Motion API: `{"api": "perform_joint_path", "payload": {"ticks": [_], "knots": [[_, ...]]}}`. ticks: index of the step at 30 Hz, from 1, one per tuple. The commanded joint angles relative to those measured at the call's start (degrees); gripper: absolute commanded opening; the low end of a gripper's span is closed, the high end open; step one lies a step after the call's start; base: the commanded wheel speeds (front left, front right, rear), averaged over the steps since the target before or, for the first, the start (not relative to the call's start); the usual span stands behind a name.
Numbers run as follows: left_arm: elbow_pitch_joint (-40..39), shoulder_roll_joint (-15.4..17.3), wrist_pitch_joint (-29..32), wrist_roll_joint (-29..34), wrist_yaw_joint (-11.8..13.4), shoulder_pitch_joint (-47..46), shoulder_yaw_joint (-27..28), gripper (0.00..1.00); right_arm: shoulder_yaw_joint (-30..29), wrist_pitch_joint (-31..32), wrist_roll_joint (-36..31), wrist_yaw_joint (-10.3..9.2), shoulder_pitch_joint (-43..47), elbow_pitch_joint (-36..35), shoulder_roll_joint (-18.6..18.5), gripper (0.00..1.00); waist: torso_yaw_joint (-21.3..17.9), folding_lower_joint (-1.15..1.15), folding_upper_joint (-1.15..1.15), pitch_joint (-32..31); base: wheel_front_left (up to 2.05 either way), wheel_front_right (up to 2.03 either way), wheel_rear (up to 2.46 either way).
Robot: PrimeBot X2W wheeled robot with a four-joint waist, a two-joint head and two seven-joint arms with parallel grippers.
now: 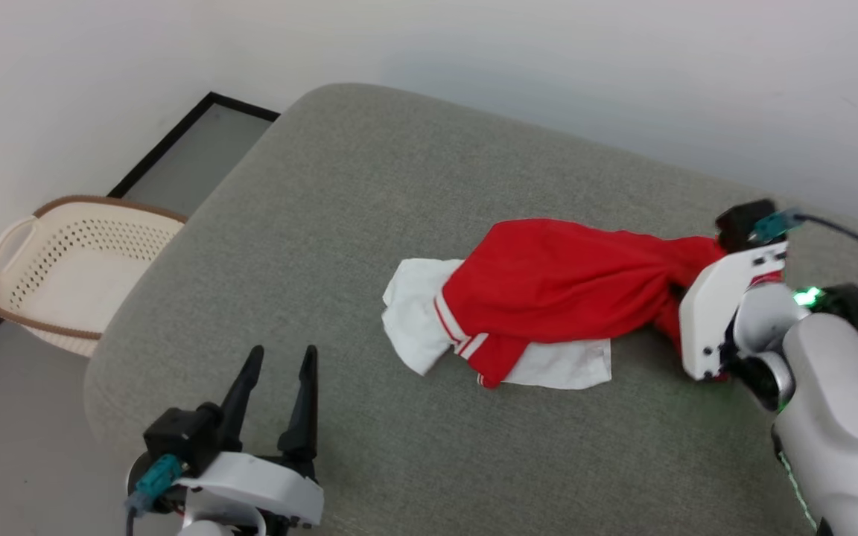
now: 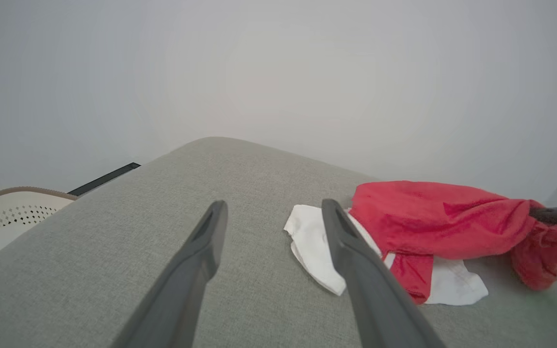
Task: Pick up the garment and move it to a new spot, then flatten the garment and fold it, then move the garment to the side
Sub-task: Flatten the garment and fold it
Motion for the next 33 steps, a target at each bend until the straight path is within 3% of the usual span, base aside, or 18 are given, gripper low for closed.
{"api": "perform_joint_path", "payload": {"ticks": [1,11,22,23,25,33], "knots": [[-0.1,0.1,0.0,-0.4,-0.1,-0.8,-0.4,1.0,-1.2,-1.7,-1.3,-0.06,-1.2,0.8,0.4,0.0,0.3,0.0,0.0,0.3,0.0,0.0,0.0],[0.2,-0.4,0.0,-1.0,-0.1,-2.1,-4.9,1.0,-2.9,-8.7,-6.4,-0.06,-8.8,6.6,-0.7,0.0,4.3,0.0,0.0,2.5,0.0,0.0,0.0],[-3.8,-1.9,0.0,-0.8,-0.1,-3.1,-6.2,1.0,-0.3,-16.2,-10.4,-0.06,-22.8,16.9,-1.2,0.0,6.9,0.0,0.0,9.1,0.0,0.0,0.0],[-4.3,-2.0,0.0,-0.8,-0.1,-3.1,-6.3,1.0,-0.1,-17.2,-10.8,-0.06,-24.0,17.9,-1.1,0.05,7.1,0.0,0.0,9.8,0.0,0.0,0.0],[-5.4,-2.3,0.0,-0.9,-0.1,-3.1,-6.5,1.0,0.8,-18.4,-11.6,-0.06,-26.0,20.2,-0.6,0.0,7.6,0.0,0.0,11.1,0.0,0.0,0.0],[-8.4,-2.5,0.0,-3.6,0.3,-3.8,-9.3,1.0,3.6,-23.8,-13.3,-0.06,-32.2,28.1,-1.4,0.0,8.6,0.0,0.0,15.7,-0.12,-0.12,-0.12]]}}
